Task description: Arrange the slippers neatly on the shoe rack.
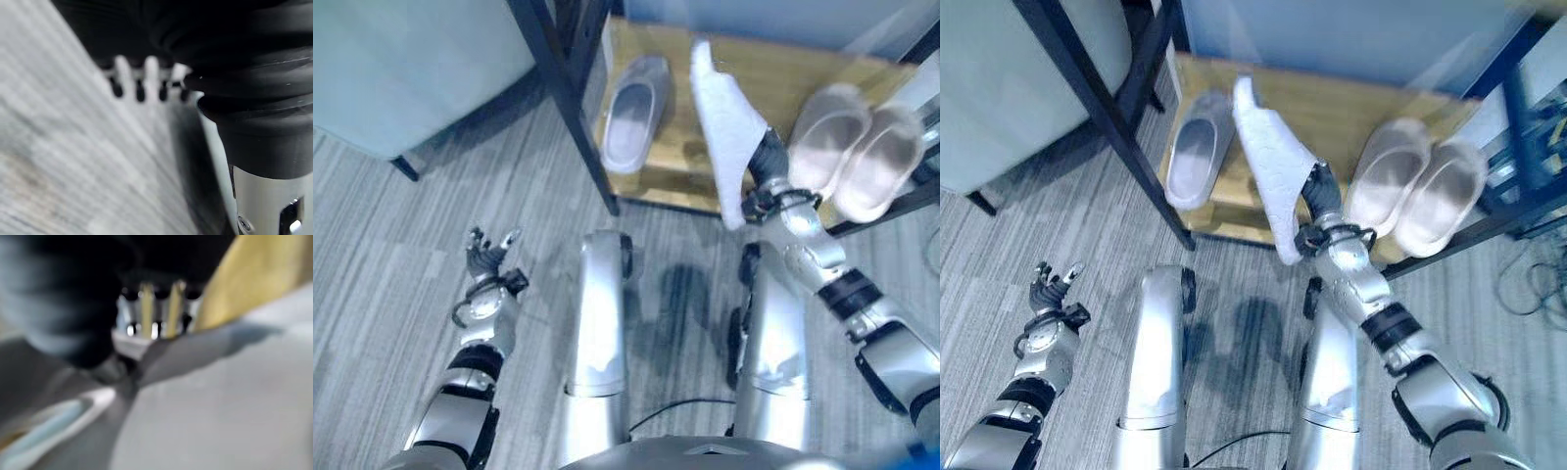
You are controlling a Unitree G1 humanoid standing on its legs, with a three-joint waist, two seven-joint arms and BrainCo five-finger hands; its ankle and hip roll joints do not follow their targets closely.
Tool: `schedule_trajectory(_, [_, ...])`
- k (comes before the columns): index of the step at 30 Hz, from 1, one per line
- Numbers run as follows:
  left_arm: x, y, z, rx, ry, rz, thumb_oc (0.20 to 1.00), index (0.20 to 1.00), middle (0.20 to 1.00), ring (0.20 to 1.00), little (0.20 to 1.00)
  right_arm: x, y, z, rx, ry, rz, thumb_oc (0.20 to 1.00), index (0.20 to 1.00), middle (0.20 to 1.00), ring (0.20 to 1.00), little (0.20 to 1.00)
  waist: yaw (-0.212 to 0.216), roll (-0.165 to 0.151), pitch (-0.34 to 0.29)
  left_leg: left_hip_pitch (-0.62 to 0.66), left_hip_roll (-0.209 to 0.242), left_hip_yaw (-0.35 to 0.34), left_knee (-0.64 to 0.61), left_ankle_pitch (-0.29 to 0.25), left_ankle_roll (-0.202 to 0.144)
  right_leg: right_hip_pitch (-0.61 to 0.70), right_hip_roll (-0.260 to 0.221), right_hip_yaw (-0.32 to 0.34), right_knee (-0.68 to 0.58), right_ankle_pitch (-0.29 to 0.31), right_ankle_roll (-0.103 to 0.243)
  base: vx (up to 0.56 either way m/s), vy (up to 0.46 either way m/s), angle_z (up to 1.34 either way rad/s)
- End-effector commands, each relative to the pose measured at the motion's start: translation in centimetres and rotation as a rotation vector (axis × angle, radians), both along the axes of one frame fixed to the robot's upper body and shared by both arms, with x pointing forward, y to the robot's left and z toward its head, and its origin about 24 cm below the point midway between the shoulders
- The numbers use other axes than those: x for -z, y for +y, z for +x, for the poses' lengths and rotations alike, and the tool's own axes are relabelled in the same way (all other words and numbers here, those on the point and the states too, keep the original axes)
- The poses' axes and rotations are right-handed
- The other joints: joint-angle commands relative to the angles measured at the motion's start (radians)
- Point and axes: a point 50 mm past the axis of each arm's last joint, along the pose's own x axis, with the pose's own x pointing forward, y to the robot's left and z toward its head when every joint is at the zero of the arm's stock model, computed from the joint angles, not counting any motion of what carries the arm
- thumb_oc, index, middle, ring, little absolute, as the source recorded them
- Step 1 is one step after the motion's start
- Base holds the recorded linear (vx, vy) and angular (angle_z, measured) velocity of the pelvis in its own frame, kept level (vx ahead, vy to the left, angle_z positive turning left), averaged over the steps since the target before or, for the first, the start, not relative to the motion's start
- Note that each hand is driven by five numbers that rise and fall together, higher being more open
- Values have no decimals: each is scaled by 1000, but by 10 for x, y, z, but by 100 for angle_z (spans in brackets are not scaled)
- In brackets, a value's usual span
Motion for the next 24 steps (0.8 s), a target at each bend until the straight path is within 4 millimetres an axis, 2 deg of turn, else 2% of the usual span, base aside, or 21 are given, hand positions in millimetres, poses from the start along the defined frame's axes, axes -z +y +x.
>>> schedule_trajectory(1, [-30,-7,15,63,-137,32,1000,1000,1000,1000,1000,-83,-8,7,28,-233,-3,200,200,200,200,200,23,0,110,197,16,22,-88,-37,86,139,3,63,-30,110,-96,-18,5,5])
schedule_trajectory(4, [-29,-4,8,83,-125,77,1000,1000,1000,1000,1000,-99,-15,14,81,-254,-1,200,200,200,200,200,23,3,124,196,15,20,-62,-46,79,140,7,77,-1,107,-95,-7,6,-2])
schedule_trajectory(5, [-29,-4,8,83,-125,77,1000,1000,1000,1000,1000,-99,-15,14,81,-254,-1,200,200,200,200,200,23,3,124,196,15,20,-62,-46,79,140,7,77,-1,107,-95,-13,16,-6])
schedule_trajectory(9, [-18,8,-13,73,-82,124,1000,1000,1000,1000,1000,-137,-25,16,157,-348,61,200,200,200,200,200,32,2,124,196,20,25,-66,-43,68,147,-5,75,2,100,-99,-3,4,-2])
schedule_trajectory(12, [-8,7,-21,104,-26,167,1000,1000,1000,1000,1000,-157,-30,18,201,-378,79,200,200,200,200,200,38,-1,111,196,17,21,-72,-42,65,153,-6,71,-4,100,-100,-5,23,-1])
schedule_trajectory(17, [19,-3,-32,166,82,153,1000,1000,1000,1000,1000,-176,-14,16,178,-432,77,200,200,200,200,200,38,0,91,196,19,15,-65,-45,61,158,-2,64,-11,104,-99,0,45,-1])
schedule_trajectory(18, [26,-6,-32,190,117,142,1000,1000,1000,1000,1000,-186,-8,20,197,-428,37,200,200,200,200,200,38,0,90,196,18,11,-58,-47,60,157,-1,66,-10,108,-99,-14,42,0])
schedule_trajectory(19, [26,-7,-32,190,116,141,1000,1000,1000,1000,1000,-186,-8,20,197,-429,36,200,200,200,200,200,38,0,91,196,18,11,-58,-47,60,157,-1,66,-9,108,-99,-26,66,-2])
schedule_trajectory(20, [30,-11,-30,215,134,139,1000,1000,1000,1000,1000,-189,4,24,211,-415,-36,200,200,200,200,200,40,1,95,196,19,10,-51,-50,61,156,-2,67,-8,108,-98,-16,52,-1])
schedule_trajectory(21, [30,-13,-28,224,137,138,1000,1000,1000,1000,1000,-188,6,28,238,-400,-73,200,200,200,200,200,41,1,95,196,19,10,-48,-51,61,155,-2,68,-7,109,-98,-29,76,-2])
schedule_trajectory(22, [27,-16,-23,239,130,141,1000,1000,1000,1000,1000,-187,11,34,294,-371,-192,200,200,200,200,200,43,0,102,196,19,8,-41,-54,61,156,-2,71,-4,110,-97,-16,43,-2])
schedule_trajectory(23, [27,-16,-23,239,129,141,1000,1000,1000,1000,1000,-187,11,34,294,-371,-192,200,200,200,200,200,43,0,102,196,19,8,-41,-54,61,156,-2,71,-4,110,-97,-21,54,-3])
schedule_trajectory(24, [26,-18,-20,251,130,153,1000,1000,1000,1000,1000,-180,10,41,351,-327,-278,200,200,200,200,200,46,-2,105,196,19,8,-35,-57,63,159,-1,72,-1,110,-96,-8,30,-1])
